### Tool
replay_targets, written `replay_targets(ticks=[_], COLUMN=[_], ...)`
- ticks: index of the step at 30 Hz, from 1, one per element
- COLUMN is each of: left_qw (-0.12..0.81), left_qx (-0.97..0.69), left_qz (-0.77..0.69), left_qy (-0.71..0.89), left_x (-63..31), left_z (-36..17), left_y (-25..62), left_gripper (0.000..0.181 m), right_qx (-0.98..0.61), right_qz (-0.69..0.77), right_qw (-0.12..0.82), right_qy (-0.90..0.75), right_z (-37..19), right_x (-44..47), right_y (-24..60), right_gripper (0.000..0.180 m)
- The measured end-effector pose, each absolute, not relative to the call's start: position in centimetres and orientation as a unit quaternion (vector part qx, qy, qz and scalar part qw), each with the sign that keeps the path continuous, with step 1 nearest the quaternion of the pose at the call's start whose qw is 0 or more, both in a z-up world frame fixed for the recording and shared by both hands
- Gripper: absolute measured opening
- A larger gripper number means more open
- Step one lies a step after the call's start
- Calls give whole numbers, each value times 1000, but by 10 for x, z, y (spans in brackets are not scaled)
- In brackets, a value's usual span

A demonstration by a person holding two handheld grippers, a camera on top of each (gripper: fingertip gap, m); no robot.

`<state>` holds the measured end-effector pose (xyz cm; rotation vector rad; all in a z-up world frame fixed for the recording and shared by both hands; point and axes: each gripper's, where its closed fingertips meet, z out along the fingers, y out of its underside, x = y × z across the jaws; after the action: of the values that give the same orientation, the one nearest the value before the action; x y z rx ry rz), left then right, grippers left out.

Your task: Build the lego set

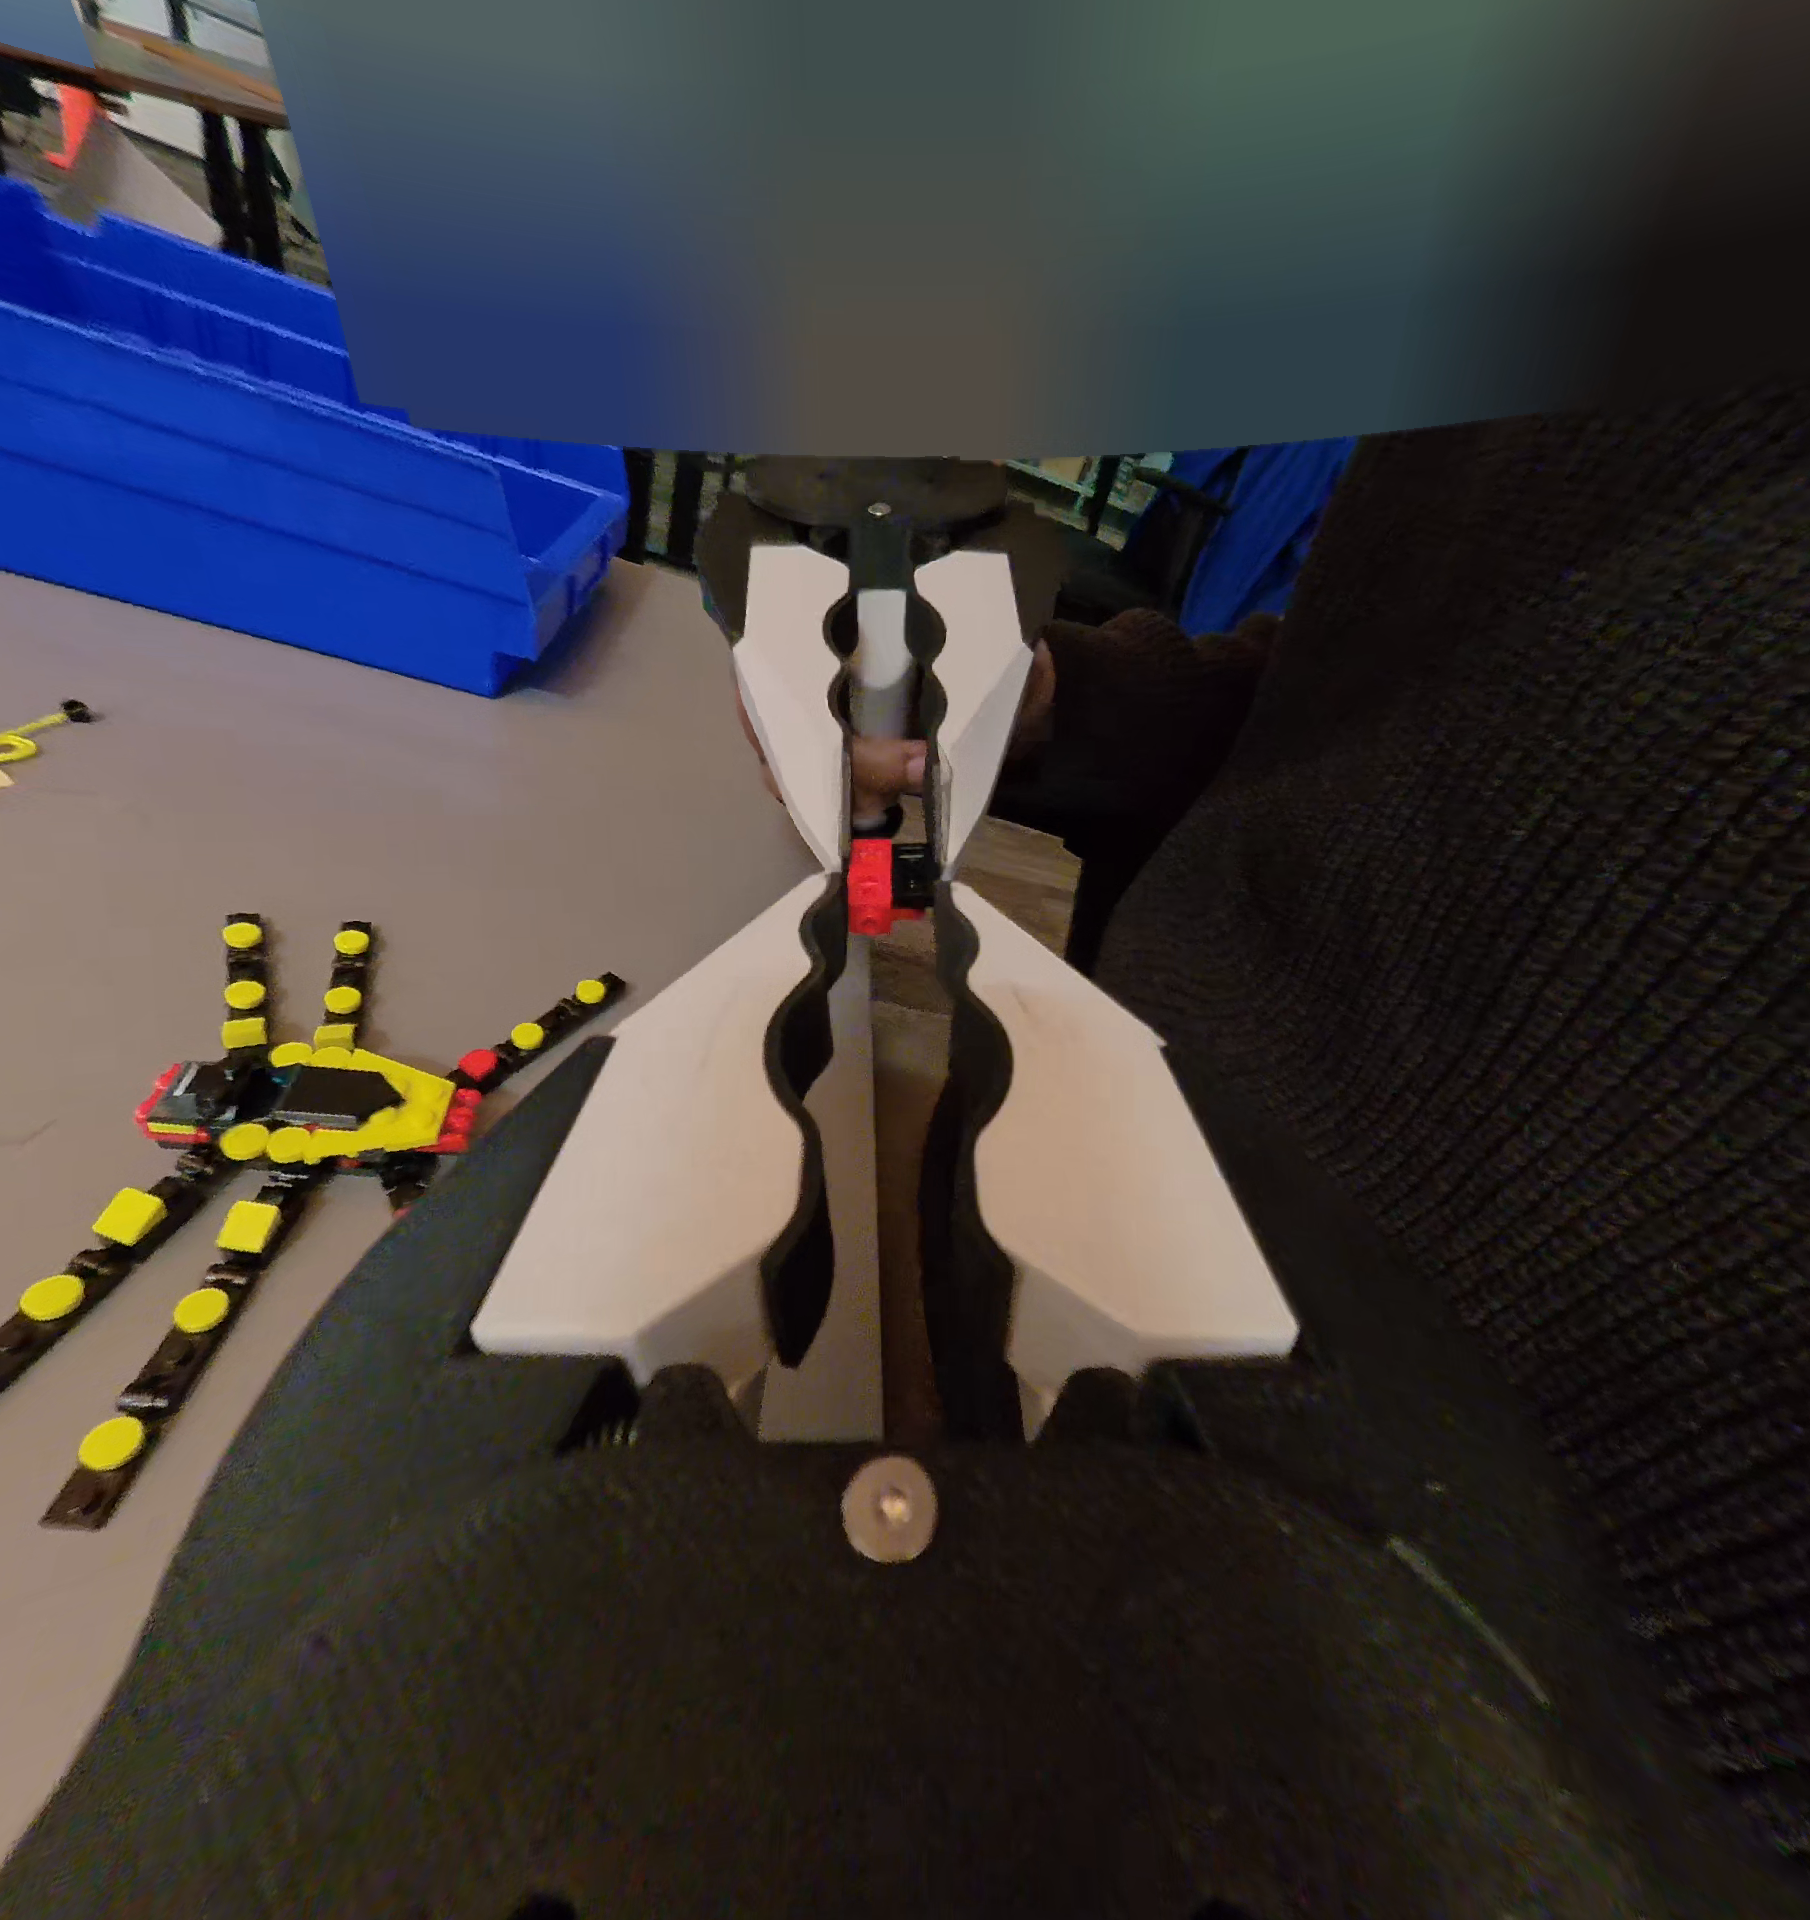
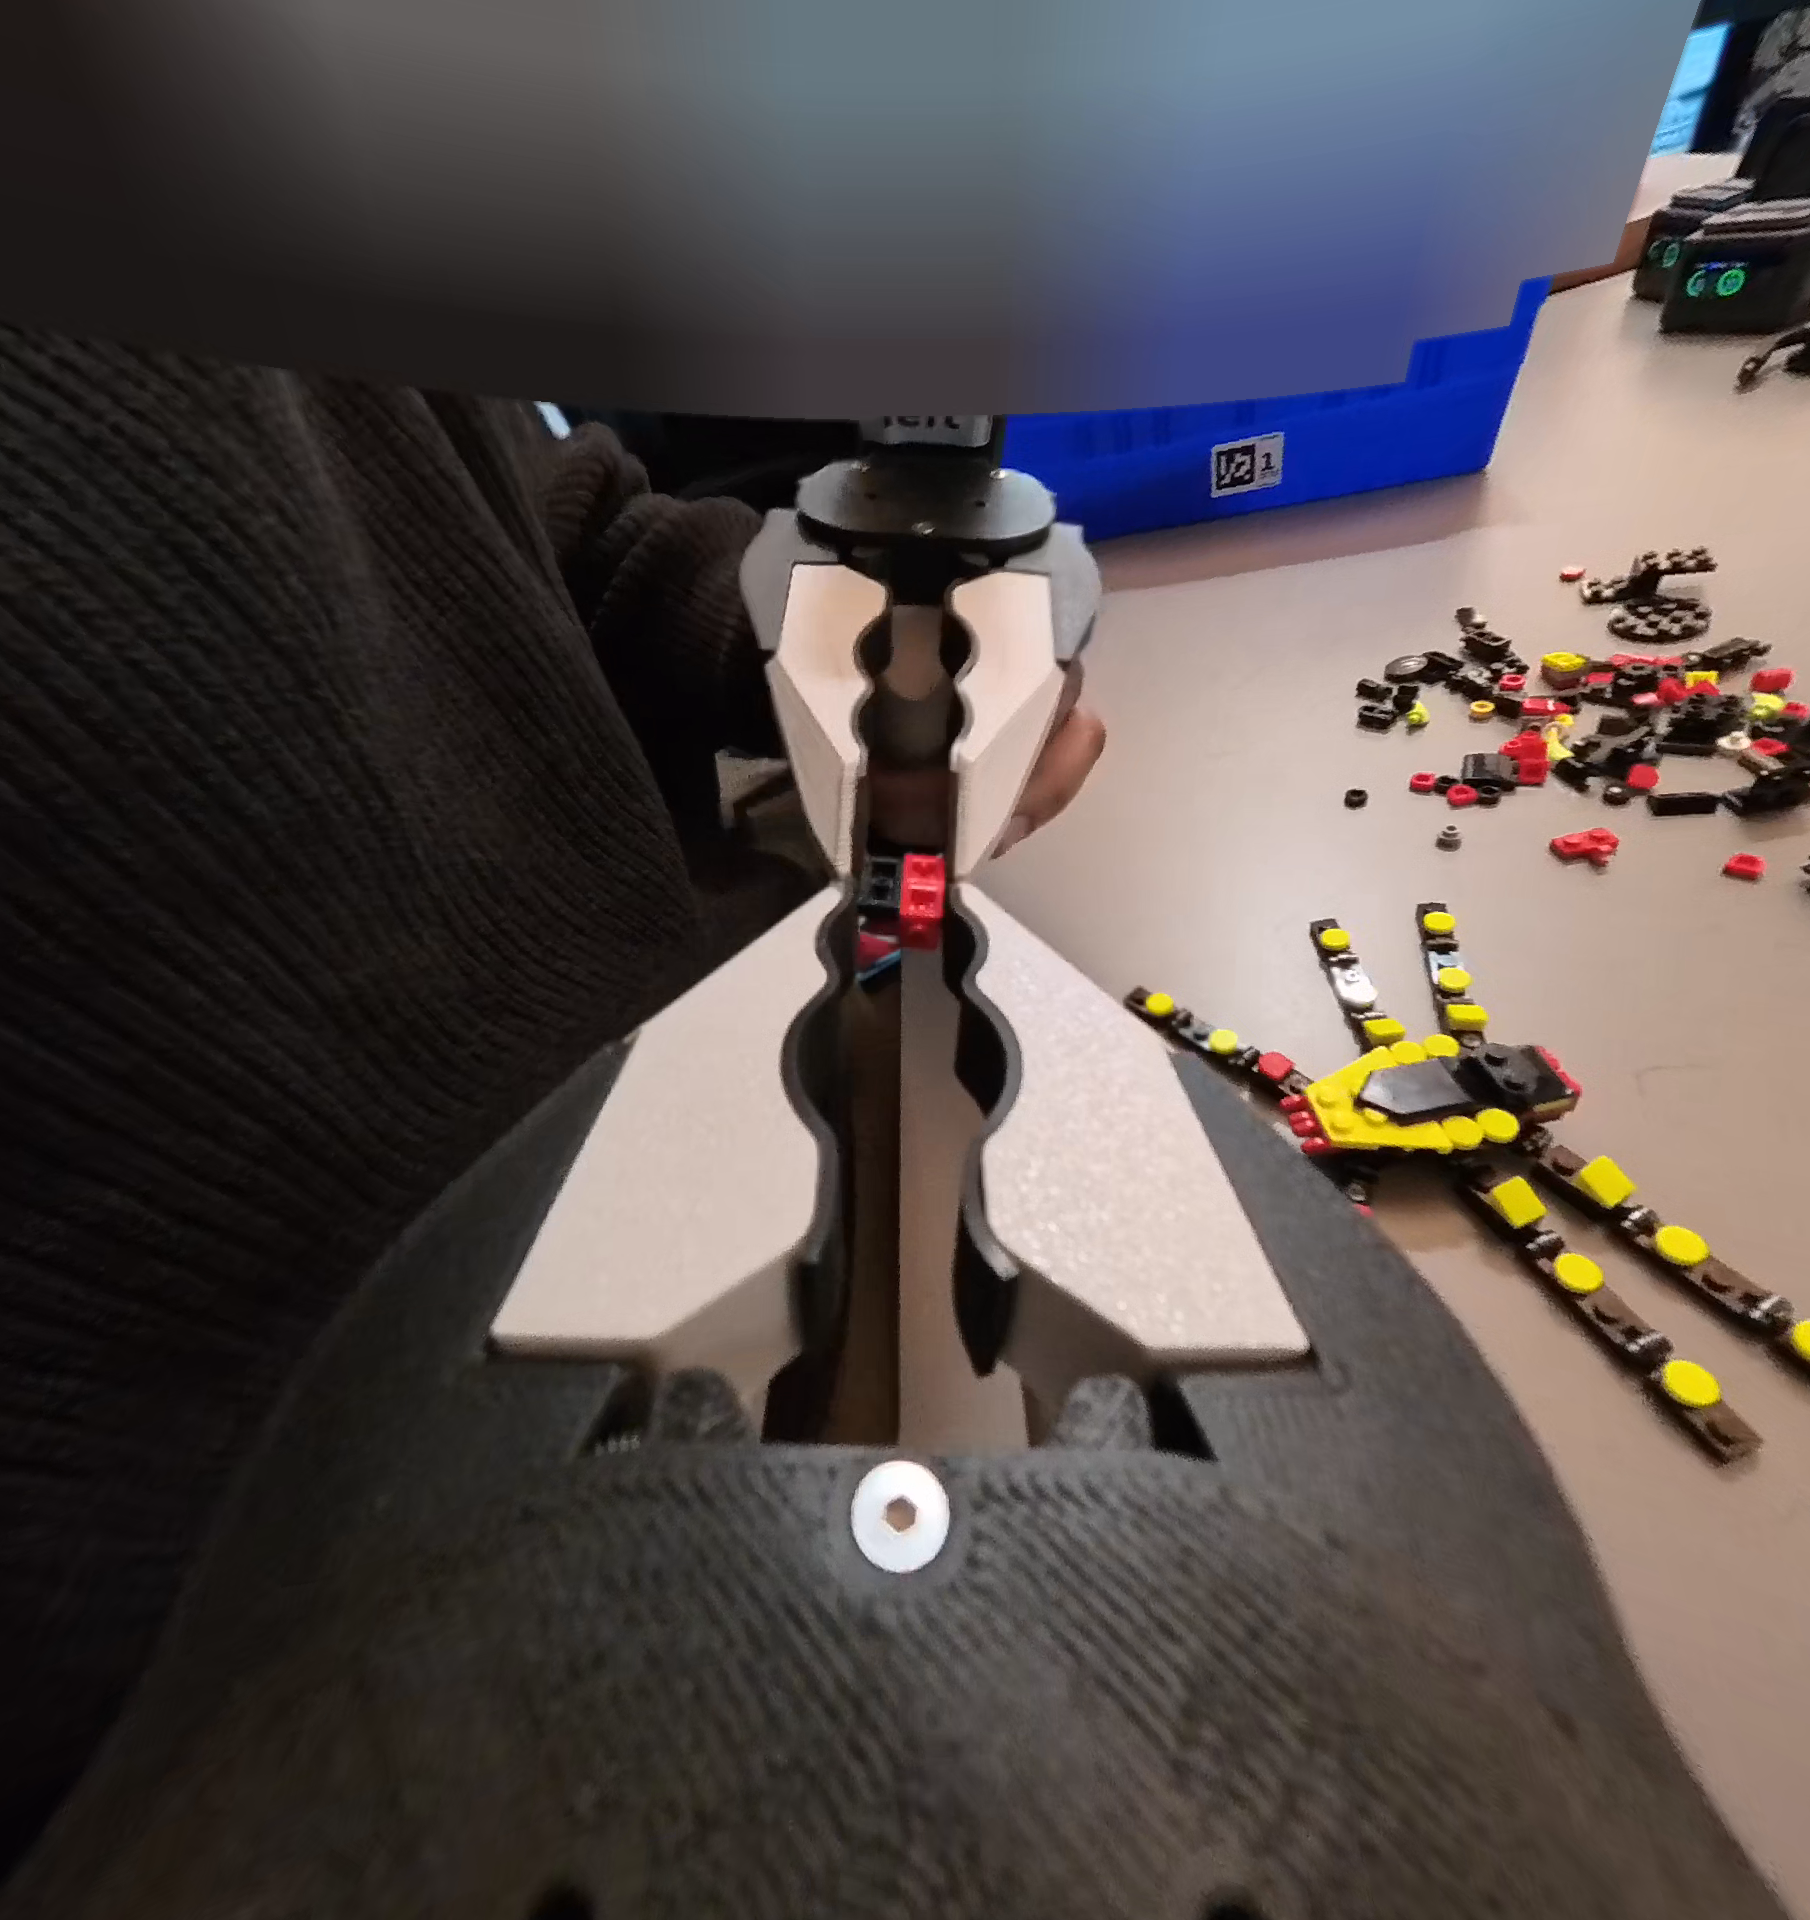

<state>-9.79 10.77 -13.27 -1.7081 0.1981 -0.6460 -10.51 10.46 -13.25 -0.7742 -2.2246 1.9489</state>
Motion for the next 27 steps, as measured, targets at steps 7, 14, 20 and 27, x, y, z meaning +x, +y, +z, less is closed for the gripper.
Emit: replay_targets(ticks=[7,14,20,27], left_qw=[622,625,628,626], left_qx=[-753,-754,-754,-754], left_qz=[-181,-161,-134,-145], left_qy=[118,125,139,138], left_x=[-103,-104,-104,-102], left_z=[-140,-140,-142,-142], left_y=[110,110,111,111], left_gripper=[29,21,14,6], right_qx=[-332,-388,-428,-450], right_qz=[665,703,687,680], right_qw=[-30,-223,-305,-363], right_qy=[-668,-553,-502,-451], right_z=[-134,-129,-140,-142], right_x=[-117,-113,-113,-115], right_y=[115,112,109,109], right_gripper=[14,14,14,14])
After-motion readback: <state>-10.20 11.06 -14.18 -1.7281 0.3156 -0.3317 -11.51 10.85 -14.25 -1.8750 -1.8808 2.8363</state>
